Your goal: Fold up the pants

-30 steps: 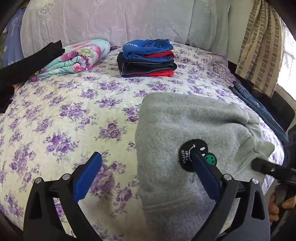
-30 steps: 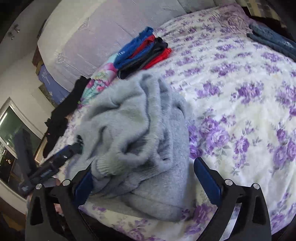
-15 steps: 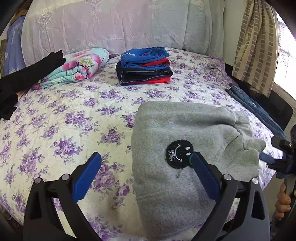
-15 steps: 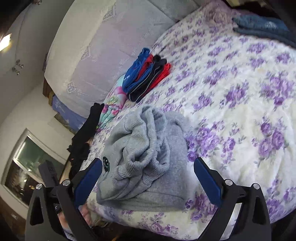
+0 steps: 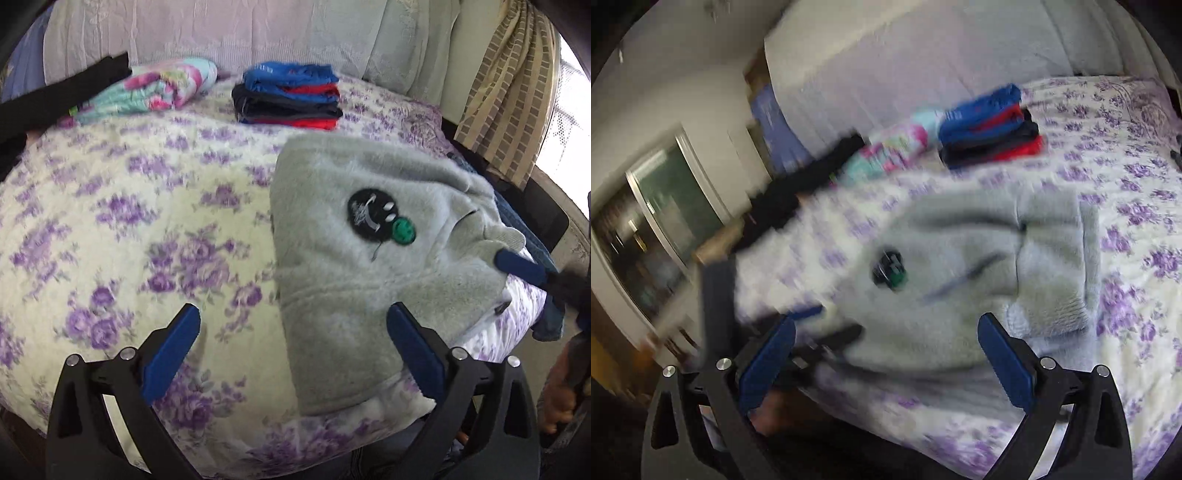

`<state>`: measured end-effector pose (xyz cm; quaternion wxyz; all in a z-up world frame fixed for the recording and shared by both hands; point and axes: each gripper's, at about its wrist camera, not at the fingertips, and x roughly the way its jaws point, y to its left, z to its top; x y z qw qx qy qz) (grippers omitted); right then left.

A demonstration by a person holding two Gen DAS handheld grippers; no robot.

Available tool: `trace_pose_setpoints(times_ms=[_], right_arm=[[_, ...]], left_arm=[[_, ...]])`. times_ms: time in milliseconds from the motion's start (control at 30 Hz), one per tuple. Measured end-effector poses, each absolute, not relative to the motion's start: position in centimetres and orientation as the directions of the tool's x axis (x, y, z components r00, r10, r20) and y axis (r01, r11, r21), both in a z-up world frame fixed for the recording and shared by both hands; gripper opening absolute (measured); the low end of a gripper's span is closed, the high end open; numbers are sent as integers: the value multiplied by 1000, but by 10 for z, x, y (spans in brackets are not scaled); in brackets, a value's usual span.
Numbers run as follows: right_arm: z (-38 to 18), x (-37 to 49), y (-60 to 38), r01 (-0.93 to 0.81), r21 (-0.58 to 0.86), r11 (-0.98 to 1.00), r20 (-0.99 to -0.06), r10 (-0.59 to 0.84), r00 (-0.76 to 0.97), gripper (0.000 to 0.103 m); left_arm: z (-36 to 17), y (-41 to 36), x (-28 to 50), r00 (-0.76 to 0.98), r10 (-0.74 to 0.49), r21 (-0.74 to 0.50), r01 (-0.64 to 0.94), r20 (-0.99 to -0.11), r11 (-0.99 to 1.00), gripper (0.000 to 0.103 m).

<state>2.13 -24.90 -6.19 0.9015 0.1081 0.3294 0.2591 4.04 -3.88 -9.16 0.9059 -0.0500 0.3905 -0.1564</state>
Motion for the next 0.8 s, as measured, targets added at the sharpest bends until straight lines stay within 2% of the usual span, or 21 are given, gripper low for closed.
trace_pose_setpoints(times_ms=[33,100,233,333,467,567,667,800], right_arm=[[-71,22,-248,-392,368,843,-565,537,626,99],[-77,14,-250,-415,345,842,-555,540,633,99],[-73,6,-244,-423,293,857,-568,512,644,99],[-58,-8,-249,-456,273,847,-516,529,674,99],[-42,-16,-294,-412,372,831,-412,546,729,99],[-45,-11,-346,-241,411,879,-408,414,814,99],[-52,2,-384,-49,331,942,-475,211,854,99],[-54,32,-413,-1,237,971,-537,132,833,99]], left_arm=[[-98,-35,43,623,-346,-249,241,-701,938,99],[-104,-31,43,603,-379,-292,241,-702,926,99],[-104,-29,40,617,-377,-282,250,-691,926,99],[-96,-27,35,648,-361,-257,253,-670,933,99],[-74,-20,33,701,-336,-222,253,-629,942,99],[-49,-21,34,731,-356,-225,276,-582,934,99],[-23,-48,41,717,-415,-192,374,-560,907,99],[-11,-123,55,616,-528,-125,575,-585,808,99]])
